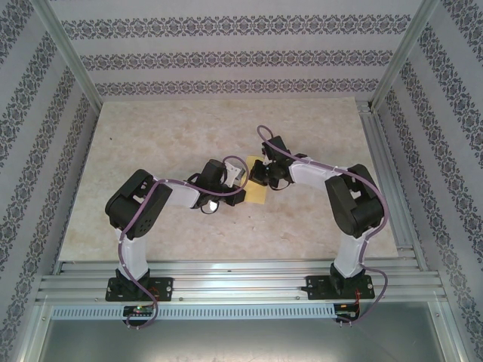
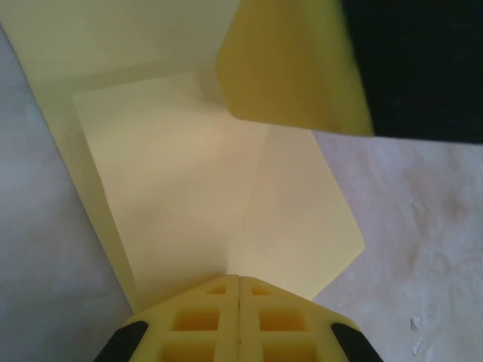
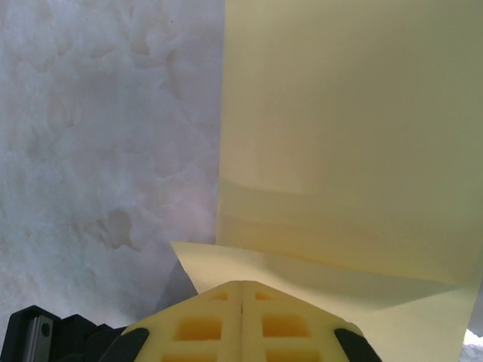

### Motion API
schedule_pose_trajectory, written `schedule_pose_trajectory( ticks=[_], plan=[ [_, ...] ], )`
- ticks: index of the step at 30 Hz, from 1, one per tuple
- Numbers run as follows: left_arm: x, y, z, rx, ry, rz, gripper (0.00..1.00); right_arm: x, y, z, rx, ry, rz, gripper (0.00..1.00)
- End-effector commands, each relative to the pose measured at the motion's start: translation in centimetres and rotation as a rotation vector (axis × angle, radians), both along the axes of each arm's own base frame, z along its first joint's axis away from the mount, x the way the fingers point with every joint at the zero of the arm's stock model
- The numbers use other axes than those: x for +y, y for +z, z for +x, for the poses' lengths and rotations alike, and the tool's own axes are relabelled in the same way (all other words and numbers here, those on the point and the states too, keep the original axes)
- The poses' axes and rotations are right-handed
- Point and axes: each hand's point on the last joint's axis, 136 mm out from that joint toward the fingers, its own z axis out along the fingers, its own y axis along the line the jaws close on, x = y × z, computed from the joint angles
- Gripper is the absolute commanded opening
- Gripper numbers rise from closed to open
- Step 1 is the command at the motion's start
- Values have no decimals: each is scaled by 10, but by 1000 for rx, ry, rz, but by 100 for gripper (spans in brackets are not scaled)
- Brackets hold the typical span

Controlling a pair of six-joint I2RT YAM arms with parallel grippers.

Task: Fold a paper plane with a square sheet of paper (fold left side to right side)
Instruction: Fold the triangle a second time at the center of the table.

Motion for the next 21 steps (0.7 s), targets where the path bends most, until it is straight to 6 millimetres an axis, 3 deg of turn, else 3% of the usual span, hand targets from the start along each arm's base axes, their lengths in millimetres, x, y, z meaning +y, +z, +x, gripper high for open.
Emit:
schedule_pose_trajectory(
  ticks=[1, 12, 18, 21],
  plan=[
    [20, -46, -33, 135, -11, 140, 0, 4, -10, 4, 12, -7, 27, 0],
    [16, -34, -31, 126, -14, 115, 3, -19, -53, -11, 85, -22, -67, 0],
    [5, 16, -18, 55, -12, 34, 17, -27, -62, -18, 106, -20, -92, 0],
    [-2, 38, -13, 31, -30, -2, 18, -27, -64, -19, 107, -18, -94, 0]
  ],
)
